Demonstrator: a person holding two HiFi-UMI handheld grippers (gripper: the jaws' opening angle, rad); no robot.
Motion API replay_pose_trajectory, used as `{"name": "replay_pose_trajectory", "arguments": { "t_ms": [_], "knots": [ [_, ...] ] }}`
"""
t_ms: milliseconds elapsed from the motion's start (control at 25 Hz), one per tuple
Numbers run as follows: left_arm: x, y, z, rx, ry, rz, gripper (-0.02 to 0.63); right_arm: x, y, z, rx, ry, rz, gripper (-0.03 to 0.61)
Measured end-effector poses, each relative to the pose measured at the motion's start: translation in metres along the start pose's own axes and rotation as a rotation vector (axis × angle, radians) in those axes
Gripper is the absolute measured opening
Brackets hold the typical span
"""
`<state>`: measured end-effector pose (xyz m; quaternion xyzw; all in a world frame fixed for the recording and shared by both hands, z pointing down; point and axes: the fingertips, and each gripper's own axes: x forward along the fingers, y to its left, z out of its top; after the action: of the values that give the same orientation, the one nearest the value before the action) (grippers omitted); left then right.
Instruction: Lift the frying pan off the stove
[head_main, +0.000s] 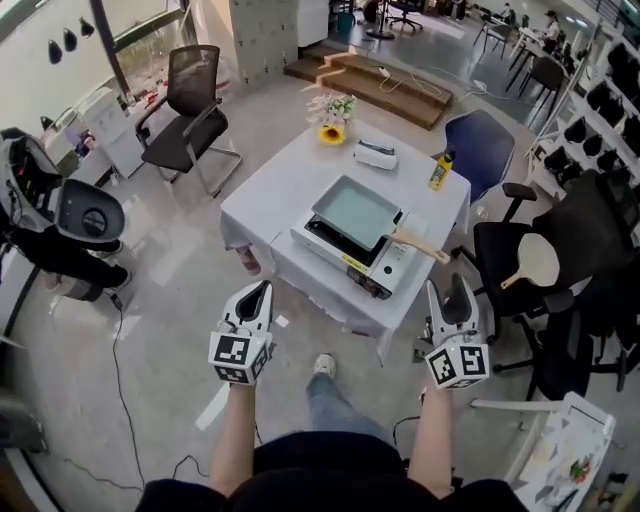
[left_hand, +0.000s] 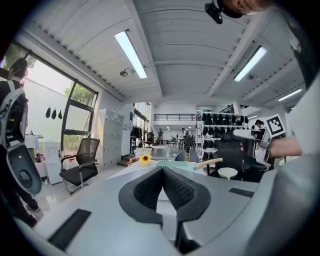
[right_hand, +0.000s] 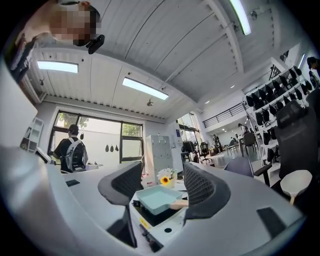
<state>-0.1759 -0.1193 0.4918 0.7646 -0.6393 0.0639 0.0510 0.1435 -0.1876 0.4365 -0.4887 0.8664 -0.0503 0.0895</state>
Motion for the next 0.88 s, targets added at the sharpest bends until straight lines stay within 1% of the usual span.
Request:
{"name": "replay_pose_trajectory", "arguments": {
  "t_ms": [160,320,560,680,880],
  "knots": [
    [0.075,0.024,0.03,0.02,-0.02,-0.019,0.02,0.059,-0.034,0.008,-0.001,-0.008,-0.039,0.25],
    [0.122,0.034,0.047,0.033,-0.023,-0.044,0.02,0.093,-0.053,0.015,-0.009,-0.019,-0.05,0.249],
    [0.17,0.039,0.059,0.053,-0.007,-0.093,0.02,0.115,-0.078,0.023,0.004,-0.023,-0.121,0.249],
    [0.189,0.038,0.063,0.049,-0.008,-0.118,0.02,0.119,-0.087,0.023,0.013,-0.018,-0.156,0.249],
    [0.212,0.038,0.063,0.042,0.005,-0.163,0.02,0.128,-0.091,0.029,-0.011,-0.003,-0.182,0.249]
  ]
}}
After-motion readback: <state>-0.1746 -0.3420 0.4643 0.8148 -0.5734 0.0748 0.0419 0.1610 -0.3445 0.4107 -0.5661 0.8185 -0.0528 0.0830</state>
